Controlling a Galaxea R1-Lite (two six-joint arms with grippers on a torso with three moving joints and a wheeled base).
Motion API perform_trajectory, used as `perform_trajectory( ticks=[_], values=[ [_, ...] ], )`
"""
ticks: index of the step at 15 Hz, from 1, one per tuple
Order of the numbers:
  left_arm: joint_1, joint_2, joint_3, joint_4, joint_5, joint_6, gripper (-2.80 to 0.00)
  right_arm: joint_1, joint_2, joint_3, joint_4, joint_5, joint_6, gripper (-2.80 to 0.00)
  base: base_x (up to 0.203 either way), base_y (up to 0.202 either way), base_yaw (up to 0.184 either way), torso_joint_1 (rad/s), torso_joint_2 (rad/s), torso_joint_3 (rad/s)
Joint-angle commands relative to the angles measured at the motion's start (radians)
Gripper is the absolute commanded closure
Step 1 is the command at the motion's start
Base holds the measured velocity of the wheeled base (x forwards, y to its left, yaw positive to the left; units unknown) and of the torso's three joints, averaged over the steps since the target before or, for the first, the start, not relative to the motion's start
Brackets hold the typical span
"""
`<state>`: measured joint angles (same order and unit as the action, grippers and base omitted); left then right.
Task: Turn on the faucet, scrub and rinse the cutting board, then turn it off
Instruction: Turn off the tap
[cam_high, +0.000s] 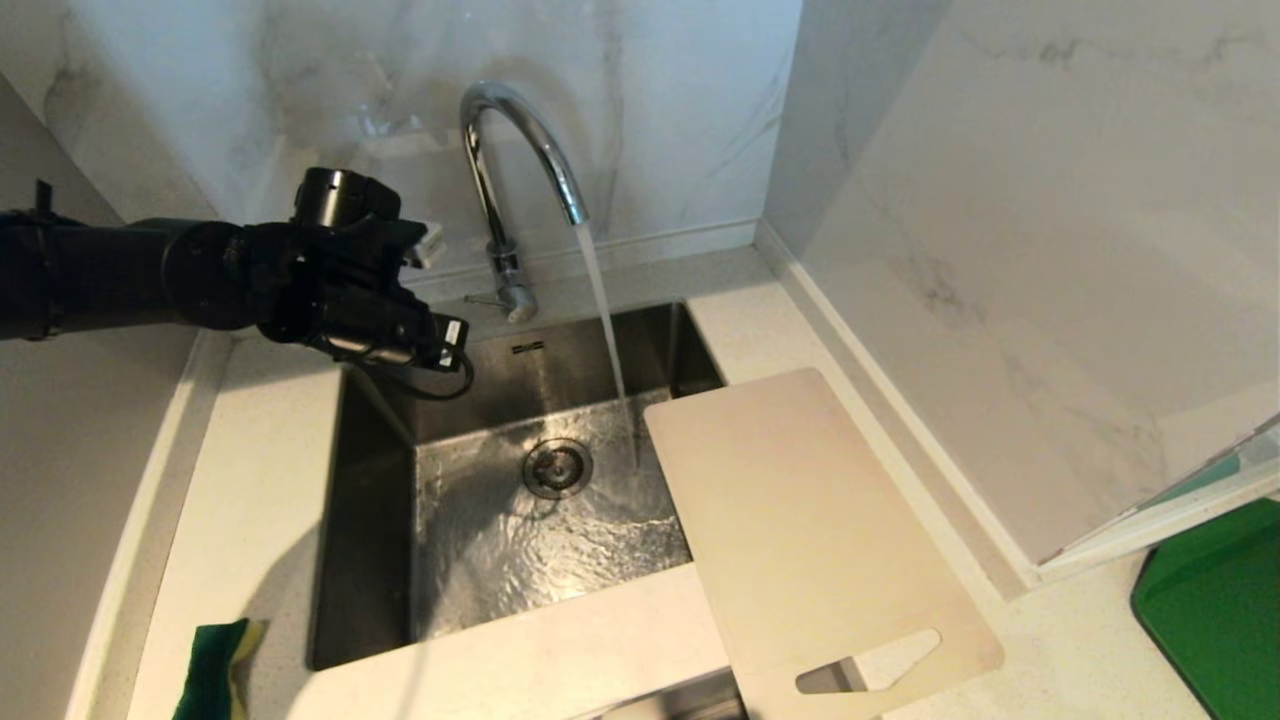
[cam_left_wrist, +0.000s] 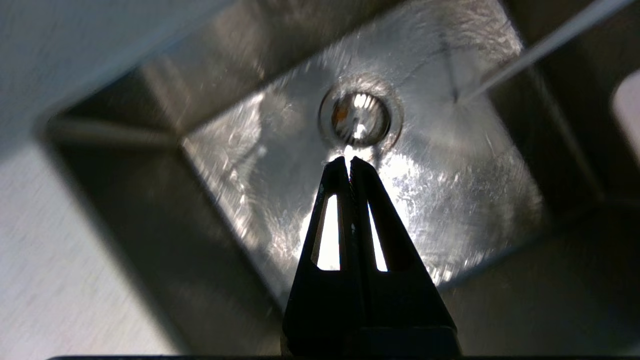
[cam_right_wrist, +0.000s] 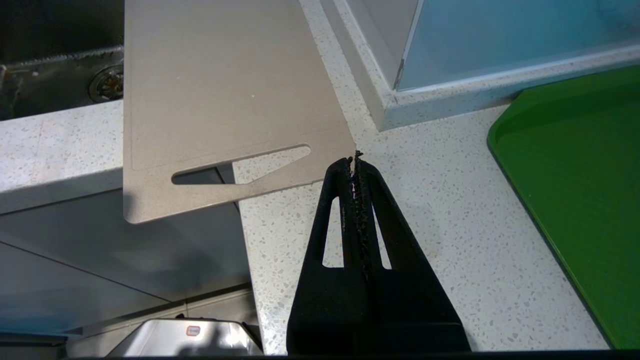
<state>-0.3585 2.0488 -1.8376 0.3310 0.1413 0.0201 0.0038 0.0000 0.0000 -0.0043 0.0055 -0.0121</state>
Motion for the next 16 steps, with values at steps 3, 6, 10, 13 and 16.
perform_trajectory(
  ticks=[3, 6, 10, 13, 16],
  values=[
    [-0.008, 0.121, -0.085, -0.122, 0.008, -0.057, 0.00, 0.001, 0.000, 0.000, 0.000, 0.001, 0.000, 0.00, 0.000, 0.000, 0.000, 0.000, 0.00, 0.000],
    [-0.008, 0.152, -0.094, -0.179, 0.009, -0.078, 0.00, 0.001, 0.000, 0.000, 0.000, 0.001, 0.000, 0.00, 0.000, 0.000, 0.000, 0.000, 0.00, 0.000],
    [-0.008, 0.183, -0.100, -0.270, 0.006, -0.076, 0.00, 0.001, -0.001, 0.000, 0.000, 0.001, 0.000, 0.00, 0.000, 0.000, 0.000, 0.000, 0.00, 0.000],
    [-0.007, 0.195, -0.106, -0.305, 0.011, -0.078, 0.00, 0.001, 0.000, 0.000, 0.000, 0.001, 0.000, 0.00, 0.000, 0.000, 0.000, 0.000, 0.00, 0.000],
    [-0.005, 0.207, -0.107, -0.316, 0.012, -0.075, 0.00, 0.001, 0.000, 0.000, 0.000, 0.001, 0.000, 0.00, 0.000, 0.000, 0.000, 0.000, 0.00, 0.000]
  ],
)
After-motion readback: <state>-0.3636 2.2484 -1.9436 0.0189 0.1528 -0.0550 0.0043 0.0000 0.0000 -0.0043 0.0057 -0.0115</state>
